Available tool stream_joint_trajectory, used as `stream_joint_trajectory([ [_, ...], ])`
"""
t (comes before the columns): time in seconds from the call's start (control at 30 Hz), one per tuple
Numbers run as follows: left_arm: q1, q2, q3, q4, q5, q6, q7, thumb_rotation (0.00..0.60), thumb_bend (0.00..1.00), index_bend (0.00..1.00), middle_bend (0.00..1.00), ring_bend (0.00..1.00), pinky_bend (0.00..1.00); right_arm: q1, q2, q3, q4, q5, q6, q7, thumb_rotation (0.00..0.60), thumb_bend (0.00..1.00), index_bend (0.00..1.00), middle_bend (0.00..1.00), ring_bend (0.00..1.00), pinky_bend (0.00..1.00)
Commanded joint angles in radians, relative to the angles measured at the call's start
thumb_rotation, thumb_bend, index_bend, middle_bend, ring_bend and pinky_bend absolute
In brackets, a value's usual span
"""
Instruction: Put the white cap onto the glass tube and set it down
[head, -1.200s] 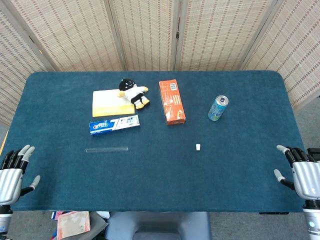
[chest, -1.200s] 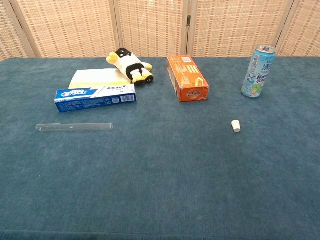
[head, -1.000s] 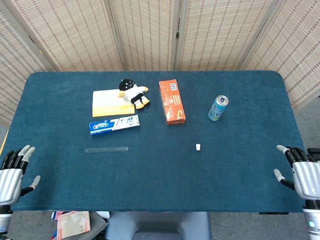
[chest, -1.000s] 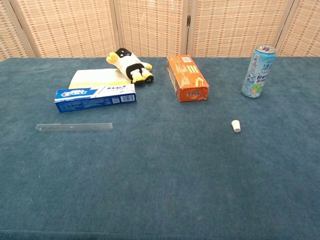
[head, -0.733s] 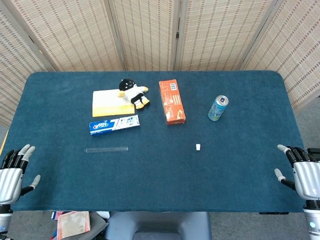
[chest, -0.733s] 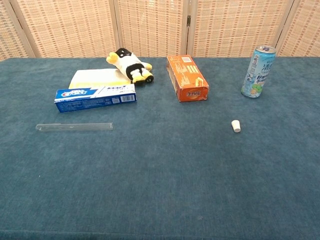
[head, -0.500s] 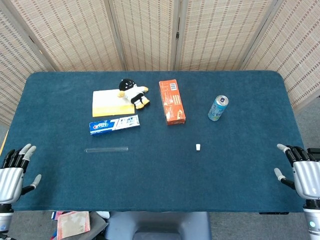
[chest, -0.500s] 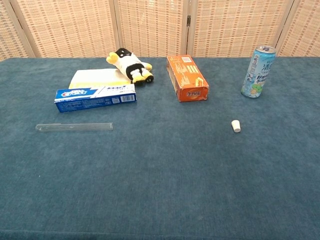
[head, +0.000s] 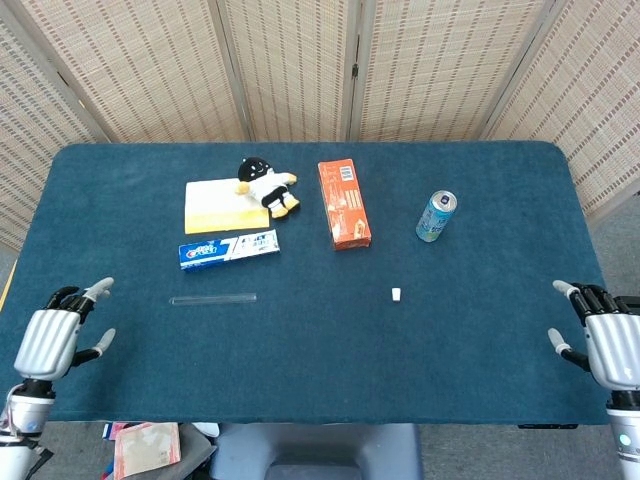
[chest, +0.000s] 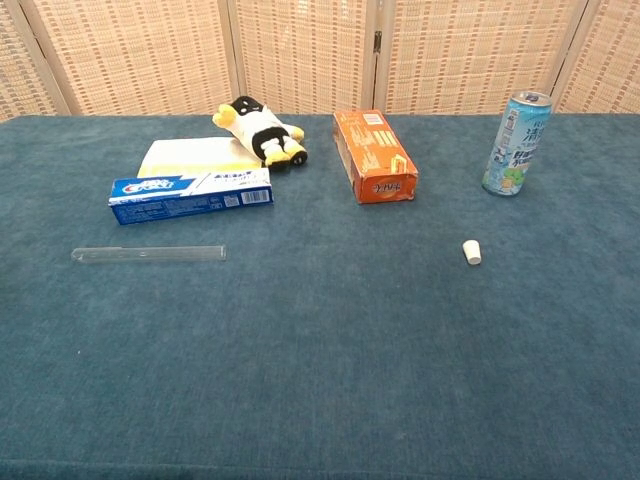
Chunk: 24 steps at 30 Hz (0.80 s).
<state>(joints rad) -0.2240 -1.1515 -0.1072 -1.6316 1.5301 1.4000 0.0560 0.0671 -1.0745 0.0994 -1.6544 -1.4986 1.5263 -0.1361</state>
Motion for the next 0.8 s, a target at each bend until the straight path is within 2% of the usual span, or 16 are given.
stream_joint_trajectory([
  [0.03, -0.068, -0.008, -0.024, -0.006, 0.022, -0.066, -0.002, 0.600, 0.28, 0.23, 0.54, 0.60, 0.55, 0.001, 0.006, 0.003, -0.003, 0.001, 0.001, -0.002, 0.600, 0.26, 0.22, 0.28, 0.22, 0.38],
  [0.1, -0.109, -0.019, -0.033, -0.006, 0.025, -0.112, 0.004, 0.600, 0.28, 0.26, 0.60, 0.66, 0.68, 0.002, 0.012, 0.005, -0.007, 0.001, 0.003, -0.006, 0.600, 0.26, 0.22, 0.28, 0.22, 0.38],
  [0.17, -0.145, -0.031, -0.040, -0.004, 0.028, -0.149, 0.010, 0.600, 0.28, 0.31, 0.71, 0.75, 0.82, 0.003, 0.016, 0.007, -0.009, 0.002, 0.003, -0.008, 0.600, 0.26, 0.22, 0.28, 0.22, 0.38],
  [0.27, -0.204, -0.059, -0.048, 0.003, 0.012, -0.226, 0.017, 0.600, 0.28, 0.36, 0.82, 0.84, 0.93, 0.004, 0.017, 0.009, -0.009, 0.002, 0.006, -0.008, 0.600, 0.26, 0.22, 0.28, 0.22, 0.38],
  [0.5, -0.309, -0.105, -0.069, 0.006, -0.131, -0.411, 0.127, 0.600, 0.28, 0.31, 0.87, 0.88, 0.97, 0.008, 0.017, 0.009, 0.002, 0.008, -0.004, 0.001, 0.600, 0.26, 0.22, 0.28, 0.22, 0.38],
  [0.8, -0.395, -0.201, -0.080, 0.059, -0.273, -0.499, 0.247, 0.600, 0.28, 0.32, 0.94, 0.94, 1.00, 0.012, 0.016, 0.009, 0.016, 0.018, -0.016, 0.013, 0.600, 0.26, 0.22, 0.28, 0.22, 0.38],
])
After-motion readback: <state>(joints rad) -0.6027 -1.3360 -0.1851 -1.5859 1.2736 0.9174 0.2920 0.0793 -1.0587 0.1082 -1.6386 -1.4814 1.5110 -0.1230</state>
